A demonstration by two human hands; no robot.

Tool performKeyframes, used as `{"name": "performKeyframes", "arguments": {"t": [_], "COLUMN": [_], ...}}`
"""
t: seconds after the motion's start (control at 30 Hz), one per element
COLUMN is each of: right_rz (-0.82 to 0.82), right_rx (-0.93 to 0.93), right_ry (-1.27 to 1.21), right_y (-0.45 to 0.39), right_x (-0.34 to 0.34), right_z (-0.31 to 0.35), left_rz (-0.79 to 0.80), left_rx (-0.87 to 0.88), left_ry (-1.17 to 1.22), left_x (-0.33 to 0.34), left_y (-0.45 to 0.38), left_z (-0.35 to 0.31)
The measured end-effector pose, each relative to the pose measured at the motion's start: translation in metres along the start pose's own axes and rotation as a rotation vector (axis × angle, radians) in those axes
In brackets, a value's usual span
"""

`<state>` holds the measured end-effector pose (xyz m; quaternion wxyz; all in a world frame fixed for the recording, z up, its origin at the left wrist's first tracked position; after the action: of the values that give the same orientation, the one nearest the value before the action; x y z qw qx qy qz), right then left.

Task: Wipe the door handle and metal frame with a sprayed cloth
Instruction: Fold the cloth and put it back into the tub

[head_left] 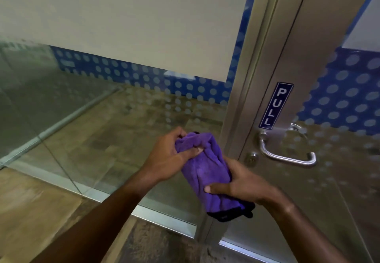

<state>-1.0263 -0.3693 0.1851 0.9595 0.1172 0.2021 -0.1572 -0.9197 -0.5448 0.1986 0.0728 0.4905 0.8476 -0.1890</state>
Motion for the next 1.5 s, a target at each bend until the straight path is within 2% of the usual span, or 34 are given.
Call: {"name": "performKeyframes", "arguments": {"t": [0.07,0.13,0.37,0.47,0.53,0.63,0.93,1.17,1.5], "right_rz": [0.074,0.117,0.220,0.192,0.216,0.281,0.467,0.623,0.744], "right_rx": [0.069,0.106,-0.024,-0.063,-0.071,-0.085,-0.084,-0.097,-0.114], "right_ry": [0.119,0.097,-0.371,-0.534,-0.702,-0.798,-0.709,-0.598,-0.536], "right_y": [-0.005,-0.011,-0.027,-0.033,-0.033,-0.030,-0.008,0.049,0.183], "right_x": [-0.001,-0.004,-0.007,0.004,0.014,0.033,0.122,0.204,0.306], "right_z": [-0.002,-0.005,0.000,0.006,0.012,0.025,0.056,0.088,0.104], "left_rz": [-0.118,-0.221,-0.624,-0.737,-0.808,-0.920,-1.237,-1.485,-1.613], "left_rx": [-0.048,-0.116,-0.311,-0.346,-0.350,-0.378,-0.433,-0.403,-0.376], "left_ry": [0.031,0.100,0.279,0.310,0.336,0.324,0.303,0.257,0.309], "left_x": [-0.012,-0.021,-0.038,-0.038,-0.037,-0.036,-0.028,-0.018,0.021], "left_y": [0.005,0.013,0.065,0.093,0.114,0.149,0.279,0.396,0.570], "left_z": [0.001,0.004,-0.002,-0.012,-0.018,-0.026,-0.054,-0.087,-0.140]}}
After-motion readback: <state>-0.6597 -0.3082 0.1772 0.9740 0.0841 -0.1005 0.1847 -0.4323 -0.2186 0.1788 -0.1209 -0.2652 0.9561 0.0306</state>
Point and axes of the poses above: each hand's wrist, its own y-axis away from the middle knuckle, its own x-axis out of the palm, z = x × y, the point moved 2 cm from there along -y, towards the middle knuckle, and after that the axes turned 4 degrees about z, right-handed, at the moved point
